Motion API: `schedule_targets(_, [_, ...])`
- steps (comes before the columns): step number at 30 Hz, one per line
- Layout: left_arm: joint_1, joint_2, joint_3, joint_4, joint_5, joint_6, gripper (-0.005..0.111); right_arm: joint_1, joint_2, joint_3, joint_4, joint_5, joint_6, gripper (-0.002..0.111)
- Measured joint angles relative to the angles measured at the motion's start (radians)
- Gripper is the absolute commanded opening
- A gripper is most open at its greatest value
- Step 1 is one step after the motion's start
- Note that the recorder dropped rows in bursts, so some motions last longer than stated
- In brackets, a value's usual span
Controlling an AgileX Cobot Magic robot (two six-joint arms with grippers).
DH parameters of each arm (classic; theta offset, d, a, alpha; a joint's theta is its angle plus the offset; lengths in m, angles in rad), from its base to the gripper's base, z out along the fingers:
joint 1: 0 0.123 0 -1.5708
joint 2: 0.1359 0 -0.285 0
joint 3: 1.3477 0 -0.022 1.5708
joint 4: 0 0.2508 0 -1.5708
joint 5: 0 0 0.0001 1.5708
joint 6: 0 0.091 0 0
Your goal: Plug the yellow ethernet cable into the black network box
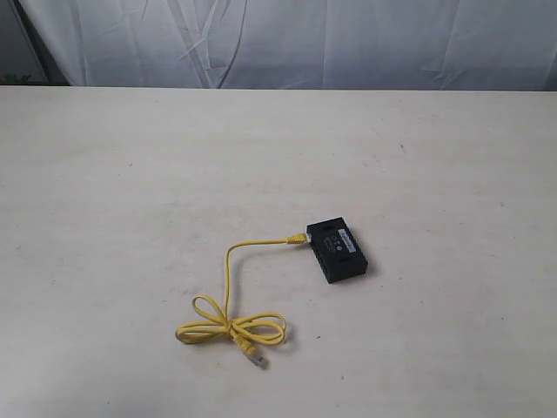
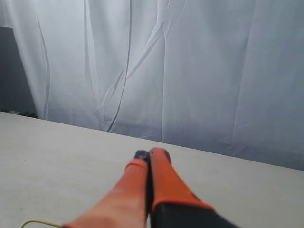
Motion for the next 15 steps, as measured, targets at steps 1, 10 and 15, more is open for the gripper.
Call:
schedule_targets(1, [0.0, 0.0, 0.0, 0.0, 0.0, 0.0, 0.0, 0.0, -0.009, 0.0, 0.0, 0.0, 0.0, -0.001])
schedule_targets(10, [0.0, 0.0, 0.0, 0.0, 0.0, 0.0, 0.0, -0.019, -0.082, 0.0, 0.004, 0.0, 0.0, -0.001])
schedule_targets(15, [0.0, 0.0, 0.0, 0.0, 0.0, 0.0, 0.0, -0.092, -0.117, 0.027, 0.012, -0.002, 0.0, -0.001])
